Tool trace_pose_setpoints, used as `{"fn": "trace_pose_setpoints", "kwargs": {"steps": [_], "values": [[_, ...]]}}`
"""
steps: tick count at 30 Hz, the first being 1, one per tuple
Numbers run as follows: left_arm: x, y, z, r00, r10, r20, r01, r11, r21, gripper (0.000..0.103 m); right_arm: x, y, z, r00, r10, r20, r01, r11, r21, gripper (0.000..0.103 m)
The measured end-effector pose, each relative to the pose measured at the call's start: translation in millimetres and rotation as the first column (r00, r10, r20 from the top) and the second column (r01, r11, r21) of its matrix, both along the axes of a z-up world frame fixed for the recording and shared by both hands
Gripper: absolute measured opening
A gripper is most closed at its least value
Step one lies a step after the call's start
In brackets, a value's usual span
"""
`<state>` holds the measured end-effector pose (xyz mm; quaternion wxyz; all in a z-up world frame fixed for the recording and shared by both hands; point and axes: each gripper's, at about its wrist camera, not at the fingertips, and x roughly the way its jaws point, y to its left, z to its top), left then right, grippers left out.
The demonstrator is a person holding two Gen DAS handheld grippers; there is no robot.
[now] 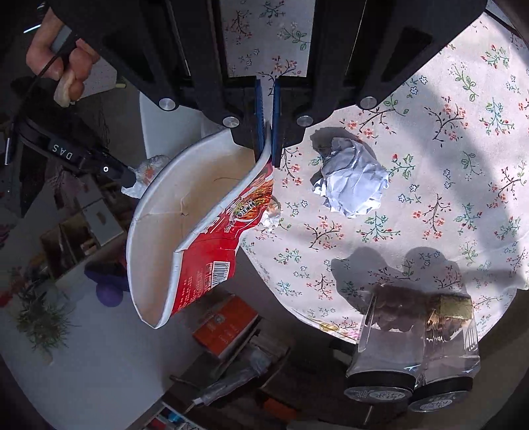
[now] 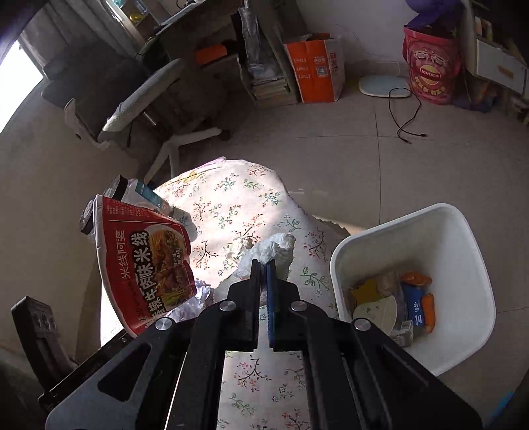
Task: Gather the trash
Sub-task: 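Carry the snack bag and tissue over the white bin and open both tools, then grasp the crumpled white paper with the left tool while the right grasps the tissue bundle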
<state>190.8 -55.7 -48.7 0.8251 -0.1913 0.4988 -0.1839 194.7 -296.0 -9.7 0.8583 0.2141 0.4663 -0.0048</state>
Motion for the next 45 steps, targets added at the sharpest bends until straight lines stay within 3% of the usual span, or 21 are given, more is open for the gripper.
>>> {"fn": "trace_pose_setpoints", "kwargs": {"steps": [2,6,10,22,24,25,26,28,35,45], "values": [[-3.2,-19.1,-3.8,0.999,-0.039,-0.006,0.039,0.999,-0.005,0.004,-5.8,-12.8,5.1,0.999,-0.033,0.011,0.033,0.999,-0.021,0.003],[-7.9,-57.2,-15.3,0.994,-0.106,-0.023,0.106,0.994,0.005,0.004,-18.6,-32.3,17.8,0.994,-0.095,0.044,0.101,0.983,-0.154,0.003],[-13.0,-91.7,-28.2,0.986,-0.154,-0.062,0.153,0.988,-0.019,0.004,-31.4,-53.7,20.6,0.990,-0.136,0.049,0.143,0.968,-0.208,0.003],[-23.9,-188.5,-62.6,0.948,-0.289,-0.133,0.282,0.957,-0.070,0.005,-63.2,-111.5,20.6,0.969,-0.246,0.038,0.247,0.934,-0.256,0.003],[-22.5,-197.4,-71.7,0.941,-0.299,-0.155,0.290,0.954,-0.079,0.015,-62.3,-118.3,13.3,0.960,-0.279,0.013,0.271,0.919,-0.284,0.004],[-22.3,-198.5,-76.1,0.940,-0.296,-0.171,0.286,0.955,-0.081,0.036,-60.7,-121.5,7.7,0.954,-0.298,-0.014,0.279,0.909,-0.308,0.008],[-22.8,-196.5,-76.8,0.945,-0.282,-0.167,0.272,0.959,-0.077,0.050,-58.5,-123.4,1.3,0.950,-0.307,-0.049,0.275,0.902,-0.332,0.014],[-22.7,-191.6,-72.6,0.952,-0.273,-0.140,0.267,0.962,-0.064,0.050,-56.8,-125.5,-7.6,0.946,-0.315,-0.083,0.270,0.901,-0.341,0.026],[-12.9,-151.0,-52.8,0.971,-0.208,-0.115,0.202,0.978,-0.056,0.050,-55.6,-116.0,0.3,0.954,-0.295,-0.053,0.263,0.908,-0.326,0.034],[-8.0,-104.4,-35.8,0.988,-0.125,-0.091,0.122,0.992,-0.035,0.050,-49.3,-103.0,6.4,0.960,-0.278,-0.035,0.254,0.917,-0.306,0.038]]}}
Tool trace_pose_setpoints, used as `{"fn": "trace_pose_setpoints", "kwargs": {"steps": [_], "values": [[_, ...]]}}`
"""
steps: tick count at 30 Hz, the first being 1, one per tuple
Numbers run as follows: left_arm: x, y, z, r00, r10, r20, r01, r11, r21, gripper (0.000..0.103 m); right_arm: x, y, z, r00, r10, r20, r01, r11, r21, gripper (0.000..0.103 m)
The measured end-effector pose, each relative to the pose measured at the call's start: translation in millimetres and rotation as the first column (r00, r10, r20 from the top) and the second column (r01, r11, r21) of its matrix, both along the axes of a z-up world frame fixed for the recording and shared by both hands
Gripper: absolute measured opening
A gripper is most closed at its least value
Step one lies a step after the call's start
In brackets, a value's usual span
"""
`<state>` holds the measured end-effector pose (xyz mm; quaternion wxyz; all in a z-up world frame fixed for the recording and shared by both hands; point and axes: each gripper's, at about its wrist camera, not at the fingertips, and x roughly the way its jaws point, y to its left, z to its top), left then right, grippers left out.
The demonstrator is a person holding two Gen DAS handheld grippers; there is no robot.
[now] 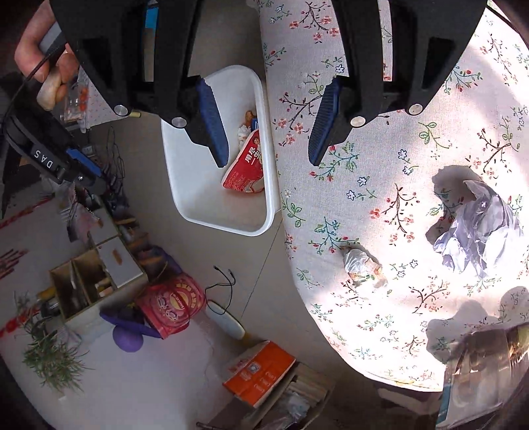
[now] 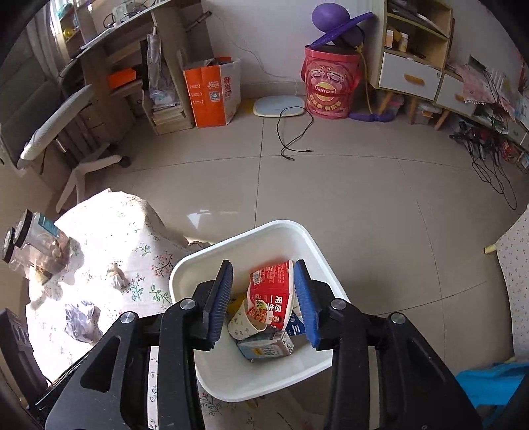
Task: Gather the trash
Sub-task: 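Grasp the crumpled white paper with the left tool while the right grasps the tissue bundle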
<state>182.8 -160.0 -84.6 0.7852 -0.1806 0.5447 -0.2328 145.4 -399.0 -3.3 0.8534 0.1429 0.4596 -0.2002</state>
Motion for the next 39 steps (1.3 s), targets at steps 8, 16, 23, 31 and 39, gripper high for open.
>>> {"fn": "trace_pose_setpoints", "kwargs": {"steps": [8,16,23,31,39], "values": [[8.0,44.4,4.6,0.997,0.082,-0.005,-0.082,0.996,0.031,0.050,8.6,16.1,1.6,0.999,0.034,0.021,-0.034,0.999,0.014,0.040],[21.7,112.6,7.5,0.971,0.238,-0.005,-0.237,0.968,0.083,0.053,24.2,42.5,-1.9,0.995,0.097,0.024,-0.097,0.995,0.013,0.045],[29.3,151.1,0.7,0.943,0.333,0.024,-0.332,0.929,0.164,0.062,43.7,74.3,-10.1,0.985,0.170,0.007,-0.170,0.985,-0.005,0.055],[39.9,141.5,-29.3,0.960,0.281,-0.004,-0.272,0.932,0.241,0.067,66.7,114.3,-24.1,0.961,0.276,-0.020,-0.276,0.961,-0.020,0.065],[44.1,139.0,-36.6,0.968,0.243,0.061,-0.250,0.938,0.239,0.062,93.8,152.5,-55.4,0.923,0.377,-0.077,-0.377,0.926,0.008,0.077]]}}
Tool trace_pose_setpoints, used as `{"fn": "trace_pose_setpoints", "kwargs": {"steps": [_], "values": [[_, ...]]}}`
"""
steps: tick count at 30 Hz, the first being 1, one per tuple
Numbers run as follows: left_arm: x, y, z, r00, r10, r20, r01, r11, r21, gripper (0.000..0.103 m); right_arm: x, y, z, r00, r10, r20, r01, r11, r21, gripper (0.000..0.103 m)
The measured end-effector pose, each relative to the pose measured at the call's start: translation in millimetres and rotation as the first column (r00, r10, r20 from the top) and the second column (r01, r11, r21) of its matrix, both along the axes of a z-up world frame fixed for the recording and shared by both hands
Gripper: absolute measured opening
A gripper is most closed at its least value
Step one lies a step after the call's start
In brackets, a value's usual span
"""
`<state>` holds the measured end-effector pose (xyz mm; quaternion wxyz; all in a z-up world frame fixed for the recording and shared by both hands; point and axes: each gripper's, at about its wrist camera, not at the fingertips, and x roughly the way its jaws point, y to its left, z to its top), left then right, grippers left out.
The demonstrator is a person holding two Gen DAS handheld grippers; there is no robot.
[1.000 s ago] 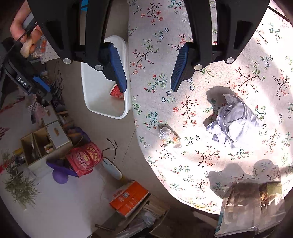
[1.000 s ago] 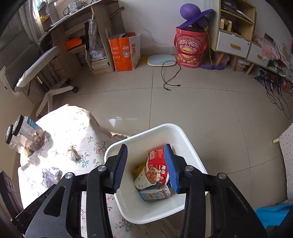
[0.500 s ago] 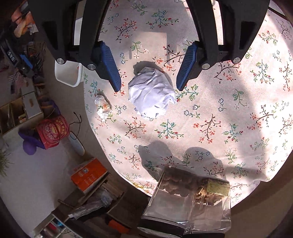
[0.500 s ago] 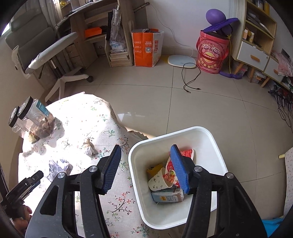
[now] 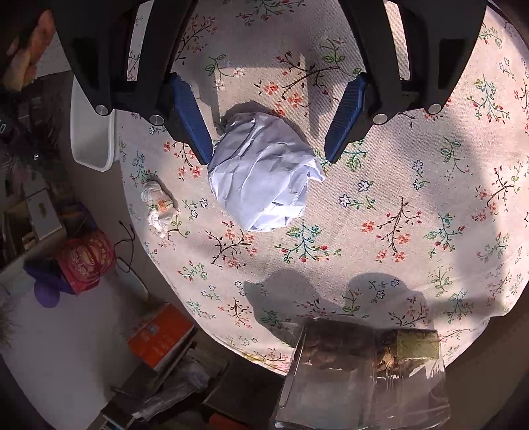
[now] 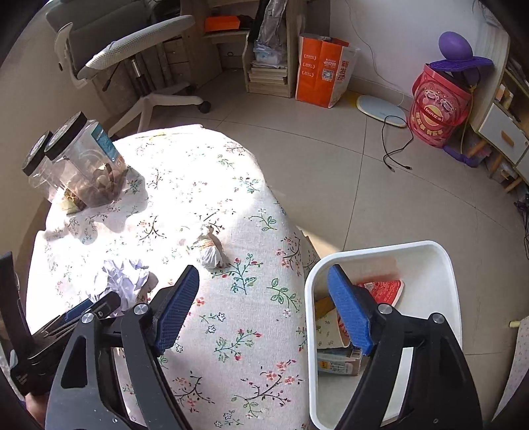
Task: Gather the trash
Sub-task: 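Grasp the crumpled white paper with the left tool while the right grasps the tissue bundle, then carry the paper and tissue bundle over the white bin and open both tools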
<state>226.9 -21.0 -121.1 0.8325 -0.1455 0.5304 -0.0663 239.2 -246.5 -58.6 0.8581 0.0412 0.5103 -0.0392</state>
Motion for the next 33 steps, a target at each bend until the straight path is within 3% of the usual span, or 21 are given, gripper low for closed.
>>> {"fn": "trace_pose_setpoints", "kwargs": {"steps": [4,11,18,19,21,22,23,24,33], "values": [[0.3,-3.2,2.0,0.999,-0.033,0.036,0.032,0.999,0.014,0.054,17.7,18.5,-22.5,0.999,0.031,-0.041,-0.031,0.999,0.015,0.077],[1.9,7.2,4.1,0.999,-0.015,0.036,0.016,1.000,-0.010,0.054,39.8,55.6,-58.0,0.991,0.090,-0.102,-0.094,0.995,-0.031,0.077],[0.0,16.0,13.0,0.999,-0.005,0.052,0.006,0.999,-0.032,0.054,50.3,66.4,-74.8,0.991,0.068,-0.116,-0.077,0.994,-0.074,0.077],[-0.2,16.9,13.9,0.998,-0.003,0.055,0.005,1.000,-0.030,0.054,50.6,68.4,-76.3,0.991,0.074,-0.115,-0.083,0.993,-0.079,0.074],[-0.9,20.1,15.3,0.998,0.003,0.056,-0.001,0.999,-0.032,0.054,52.3,71.9,-80.3,0.987,0.099,-0.122,-0.109,0.991,-0.076,0.048],[-1.3,22.2,16.2,0.998,0.006,0.055,-0.004,0.999,-0.036,0.054,52.5,73.6,-82.3,0.984,0.110,-0.138,-0.121,0.990,-0.078,0.023],[-1.6,23.9,17.3,0.998,0.009,0.056,-0.007,0.999,-0.039,0.054,51.6,74.8,-82.2,0.983,0.119,-0.141,-0.130,0.989,-0.076,0.017],[-2.7,25.6,19.0,0.998,0.013,0.059,-0.010,0.999,-0.040,0.054,50.7,76.0,-79.7,0.983,0.125,-0.137,-0.136,0.988,-0.073,0.013],[-7.6,33.9,35.3,0.996,0.028,0.085,-0.023,0.998,-0.062,0.054,32.8,63.8,-28.3,0.990,0.136,-0.050,-0.133,0.989,0.058,0.011]]}}
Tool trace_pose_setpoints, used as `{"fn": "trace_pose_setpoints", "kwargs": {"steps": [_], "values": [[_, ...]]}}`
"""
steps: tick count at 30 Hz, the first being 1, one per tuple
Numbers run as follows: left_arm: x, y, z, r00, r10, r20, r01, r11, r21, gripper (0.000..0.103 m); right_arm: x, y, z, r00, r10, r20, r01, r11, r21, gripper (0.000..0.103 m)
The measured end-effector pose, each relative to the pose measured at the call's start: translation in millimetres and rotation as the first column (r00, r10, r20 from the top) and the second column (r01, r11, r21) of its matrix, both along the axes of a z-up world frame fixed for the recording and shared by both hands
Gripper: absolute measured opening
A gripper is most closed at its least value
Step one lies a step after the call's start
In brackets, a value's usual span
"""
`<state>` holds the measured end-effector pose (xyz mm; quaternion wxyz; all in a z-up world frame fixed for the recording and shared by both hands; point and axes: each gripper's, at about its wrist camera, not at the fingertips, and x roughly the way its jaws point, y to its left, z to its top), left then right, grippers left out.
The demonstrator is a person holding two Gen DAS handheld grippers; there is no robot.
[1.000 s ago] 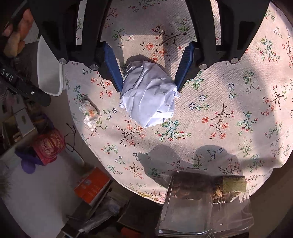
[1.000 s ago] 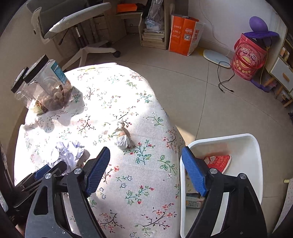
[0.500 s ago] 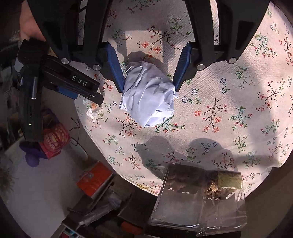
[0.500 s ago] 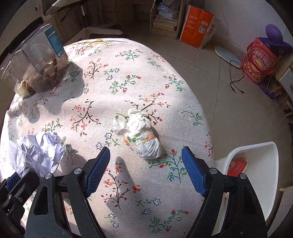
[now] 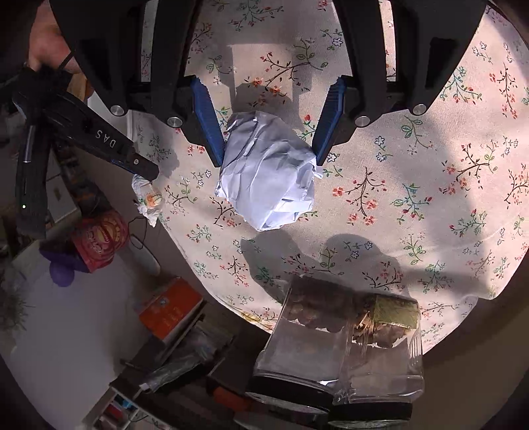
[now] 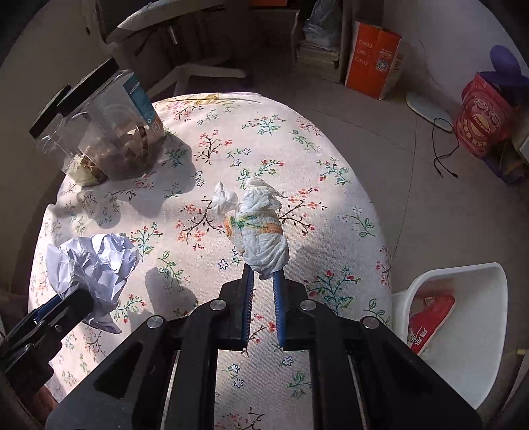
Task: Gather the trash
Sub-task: 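Carry the paper and tissue bundle over the white bin and open both tools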
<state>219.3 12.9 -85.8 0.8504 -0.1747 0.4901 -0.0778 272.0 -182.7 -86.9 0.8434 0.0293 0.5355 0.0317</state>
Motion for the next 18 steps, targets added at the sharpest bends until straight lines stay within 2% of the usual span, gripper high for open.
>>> {"fn": "trace_pose_setpoints", "kwargs": {"steps": [3,18], "values": [[-2.2,-4.0,6.4,1.000,-0.008,0.011,0.008,1.000,-0.009,0.054,-8.3,-8.4,15.2,1.000,-0.003,0.028,0.002,0.999,0.048,0.011],[-16.5,-61.0,34.2,0.993,-0.097,0.060,0.100,0.994,-0.045,0.054,-44.5,-48.4,54.2,0.996,-0.055,0.075,0.046,0.993,0.109,0.011]]}}
